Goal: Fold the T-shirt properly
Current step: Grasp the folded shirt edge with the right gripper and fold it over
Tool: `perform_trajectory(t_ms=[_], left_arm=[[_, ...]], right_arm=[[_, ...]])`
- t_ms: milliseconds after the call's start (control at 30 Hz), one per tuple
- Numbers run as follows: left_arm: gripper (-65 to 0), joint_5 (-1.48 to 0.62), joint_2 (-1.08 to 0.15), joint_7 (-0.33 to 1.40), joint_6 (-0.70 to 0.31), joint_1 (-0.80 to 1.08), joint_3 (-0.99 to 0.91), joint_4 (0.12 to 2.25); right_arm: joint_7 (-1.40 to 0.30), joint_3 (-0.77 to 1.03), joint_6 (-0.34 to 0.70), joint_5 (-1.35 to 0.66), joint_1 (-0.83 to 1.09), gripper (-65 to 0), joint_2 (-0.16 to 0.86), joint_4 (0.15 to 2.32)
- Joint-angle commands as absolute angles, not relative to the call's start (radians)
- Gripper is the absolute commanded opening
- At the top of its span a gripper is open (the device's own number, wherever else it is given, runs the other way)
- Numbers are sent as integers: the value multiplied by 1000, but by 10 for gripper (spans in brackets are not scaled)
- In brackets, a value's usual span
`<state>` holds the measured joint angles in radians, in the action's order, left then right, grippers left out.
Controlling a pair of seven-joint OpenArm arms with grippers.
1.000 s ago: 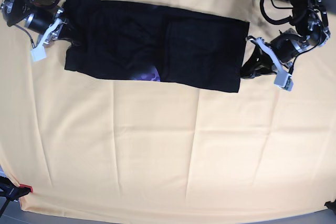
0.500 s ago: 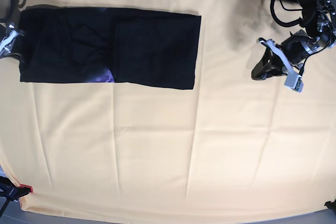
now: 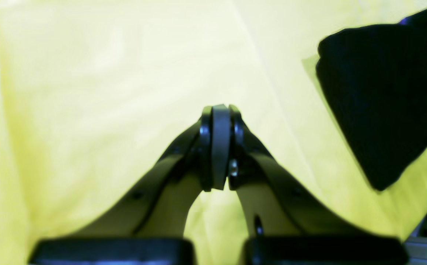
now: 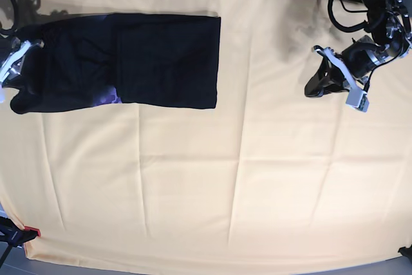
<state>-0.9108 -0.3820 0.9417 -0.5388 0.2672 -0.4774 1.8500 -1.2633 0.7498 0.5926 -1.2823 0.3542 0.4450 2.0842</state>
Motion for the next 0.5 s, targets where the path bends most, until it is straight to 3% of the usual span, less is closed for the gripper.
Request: perform_trajectory(t_ms=[0, 233, 467], left_arm=[[-650, -942, -396, 921, -545, 268, -485, 1864], [-650, -998, -395, 921, -545, 308, -485, 1863], [-650, -1008, -388, 921, -545, 324, -485, 1863]], right_arm=[[-1238, 759, 595, -1322, 351, -650, 432, 2126], [-1238, 719, 663, -1441, 352, -650, 201, 2210], [-1225, 481, 698, -1359, 345, -650, 30, 2210]])
